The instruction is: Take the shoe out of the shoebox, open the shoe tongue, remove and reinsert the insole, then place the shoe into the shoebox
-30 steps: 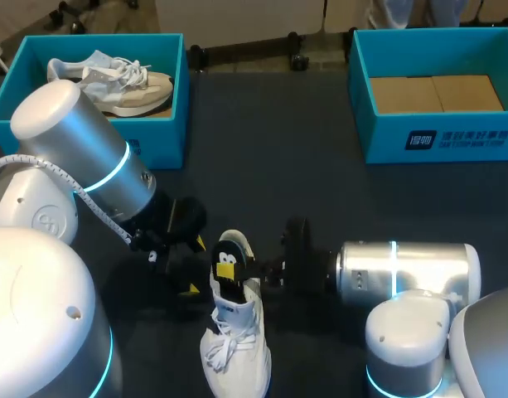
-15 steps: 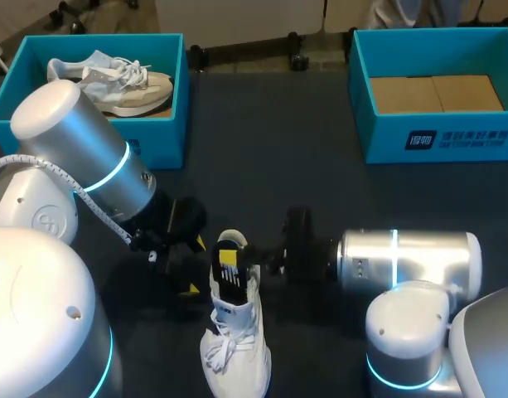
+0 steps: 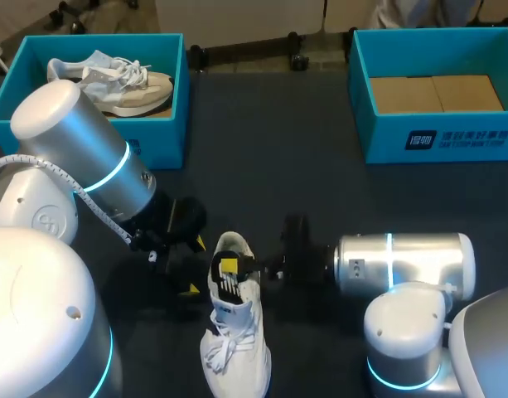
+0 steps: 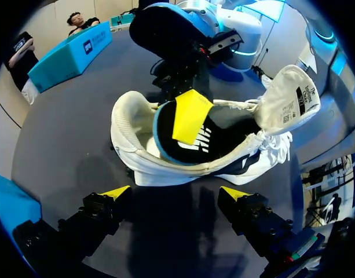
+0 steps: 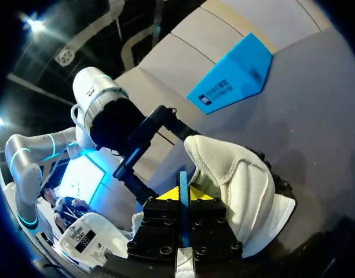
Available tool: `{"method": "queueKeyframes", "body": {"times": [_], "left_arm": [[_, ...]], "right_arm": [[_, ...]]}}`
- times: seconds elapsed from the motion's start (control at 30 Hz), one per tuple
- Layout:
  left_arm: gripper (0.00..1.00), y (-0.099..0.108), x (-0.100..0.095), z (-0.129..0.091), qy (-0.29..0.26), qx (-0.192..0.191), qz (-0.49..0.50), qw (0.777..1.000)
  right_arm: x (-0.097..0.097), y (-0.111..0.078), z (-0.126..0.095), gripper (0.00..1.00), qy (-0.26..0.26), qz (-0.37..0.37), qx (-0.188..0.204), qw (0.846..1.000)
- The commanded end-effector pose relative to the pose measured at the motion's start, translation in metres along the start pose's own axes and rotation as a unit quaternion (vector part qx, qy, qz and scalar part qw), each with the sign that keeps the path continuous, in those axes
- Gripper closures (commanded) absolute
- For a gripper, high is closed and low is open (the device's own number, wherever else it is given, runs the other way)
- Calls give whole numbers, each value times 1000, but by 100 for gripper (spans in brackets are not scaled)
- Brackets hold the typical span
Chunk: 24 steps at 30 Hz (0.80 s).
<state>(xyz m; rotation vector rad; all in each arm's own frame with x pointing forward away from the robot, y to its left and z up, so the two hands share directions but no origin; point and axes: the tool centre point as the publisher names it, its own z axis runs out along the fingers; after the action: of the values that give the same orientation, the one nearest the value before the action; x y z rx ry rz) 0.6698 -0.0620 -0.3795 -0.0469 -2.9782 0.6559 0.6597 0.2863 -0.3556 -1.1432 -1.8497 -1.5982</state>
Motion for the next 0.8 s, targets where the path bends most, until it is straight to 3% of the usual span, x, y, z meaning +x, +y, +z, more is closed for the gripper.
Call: {"method": "queueKeyframes", "body": {"times": [0.03, 0.1, 0.13, 0.17, 0.2, 0.27, 0.8], "left_arm": [[0, 1, 1, 1, -1, 1, 1, 1000], [0, 1, 1, 1, -1, 1, 1, 1000], [0, 1, 1, 1, -1, 1, 1, 1000], [0, 1, 1, 1, -1, 1, 1, 1000], [0, 1, 1, 1, -1, 1, 1, 1000], [0, 1, 1, 1, -1, 1, 1, 1000], [0, 1, 1, 1, -1, 1, 1, 1000]], "right_arm": [[7, -8, -1, 100, -15, 1, 3, 1000], [11, -6, -2, 95, -16, -12, -3, 1000], [13, -3, -3, 83, -17, -16, -5, 1000], [13, -3, -4, 81, -17, -17, -5, 1000], [15, 0, -4, 69, -17, -24, -8, 1000], [19, 7, -5, 59, -19, -38, -10, 999], [30, 31, -6, 59, -20, -81, -6, 997]]}}
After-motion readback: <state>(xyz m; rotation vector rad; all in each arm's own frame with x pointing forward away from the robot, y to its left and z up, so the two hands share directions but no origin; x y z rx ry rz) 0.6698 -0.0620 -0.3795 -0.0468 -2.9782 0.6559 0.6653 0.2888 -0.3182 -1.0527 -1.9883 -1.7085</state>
